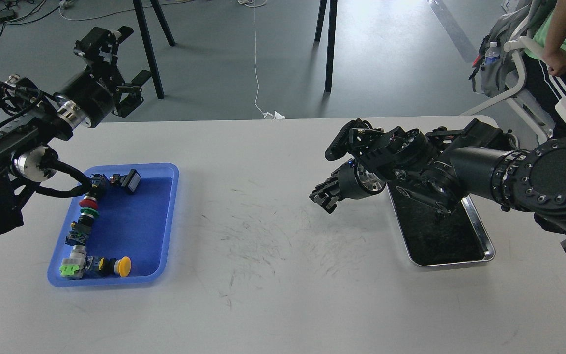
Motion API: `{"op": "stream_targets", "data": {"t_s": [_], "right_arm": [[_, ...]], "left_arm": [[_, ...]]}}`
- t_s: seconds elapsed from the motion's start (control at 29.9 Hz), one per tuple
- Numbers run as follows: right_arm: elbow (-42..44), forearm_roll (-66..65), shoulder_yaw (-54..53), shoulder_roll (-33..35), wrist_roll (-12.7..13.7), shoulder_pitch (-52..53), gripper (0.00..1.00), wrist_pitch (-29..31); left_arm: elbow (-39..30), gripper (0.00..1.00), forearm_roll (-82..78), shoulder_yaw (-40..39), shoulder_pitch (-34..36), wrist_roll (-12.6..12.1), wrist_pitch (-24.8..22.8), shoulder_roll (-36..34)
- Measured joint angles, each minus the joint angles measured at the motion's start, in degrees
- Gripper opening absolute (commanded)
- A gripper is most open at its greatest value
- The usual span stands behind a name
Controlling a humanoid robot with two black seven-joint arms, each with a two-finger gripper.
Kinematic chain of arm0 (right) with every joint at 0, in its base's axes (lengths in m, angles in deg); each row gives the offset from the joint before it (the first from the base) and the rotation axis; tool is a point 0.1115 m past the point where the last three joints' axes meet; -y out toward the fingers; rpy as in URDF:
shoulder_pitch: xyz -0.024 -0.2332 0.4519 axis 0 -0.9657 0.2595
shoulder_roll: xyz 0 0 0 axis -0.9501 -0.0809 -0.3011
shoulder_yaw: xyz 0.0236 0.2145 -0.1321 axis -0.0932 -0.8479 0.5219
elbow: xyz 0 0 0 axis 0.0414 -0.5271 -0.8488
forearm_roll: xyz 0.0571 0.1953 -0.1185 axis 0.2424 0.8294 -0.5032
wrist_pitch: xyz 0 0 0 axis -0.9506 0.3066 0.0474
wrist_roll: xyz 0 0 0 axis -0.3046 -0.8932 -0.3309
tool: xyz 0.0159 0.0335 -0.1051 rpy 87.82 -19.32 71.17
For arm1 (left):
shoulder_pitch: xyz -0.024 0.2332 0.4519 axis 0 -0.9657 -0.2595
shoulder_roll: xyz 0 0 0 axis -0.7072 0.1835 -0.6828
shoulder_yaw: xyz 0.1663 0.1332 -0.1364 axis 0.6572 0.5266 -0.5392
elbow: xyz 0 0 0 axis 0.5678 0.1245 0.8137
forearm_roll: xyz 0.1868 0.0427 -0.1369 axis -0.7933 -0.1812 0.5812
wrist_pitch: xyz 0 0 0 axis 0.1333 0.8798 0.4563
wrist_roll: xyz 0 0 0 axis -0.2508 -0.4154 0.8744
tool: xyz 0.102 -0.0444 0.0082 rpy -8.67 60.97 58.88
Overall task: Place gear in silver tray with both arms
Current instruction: 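Carry the part over the silver tray and open the right gripper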
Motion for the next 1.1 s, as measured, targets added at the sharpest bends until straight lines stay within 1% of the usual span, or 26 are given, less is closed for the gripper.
{"op": "stream_targets", "data": {"t_s": [0.1,0.27,0.6,0.84,1.1], "right_arm": [[-1.1,0.1,0.0,1.1,0.0,2.1,0.11,0.4],[-6.0,-0.4,0.3,8.5,0.0,4.7,0.11,0.7],[-9.7,-1.3,5.2,18.8,0.0,4.8,0.11,0.7],[-9.8,-2.3,6.5,22.4,0.0,2.3,0.11,0.0],[-9.5,-2.4,6.6,23.4,0.0,1.2,0.12,-0.2]], "left_arm": [[0.0,0.99,0.0,0.0,-0.1,0.0,0.0,0.3],[0.6,0.99,-0.3,0.2,-0.2,0.0,0.0,0.6],[2.2,0.99,-0.4,0.3,-0.4,0.0,0.0,1.8],[2.2,0.99,-0.4,0.3,-0.5,0.0,0.0,1.9],[2.2,0.99,-0.4,0.3,-0.7,0.0,0.0,2.3]]}}
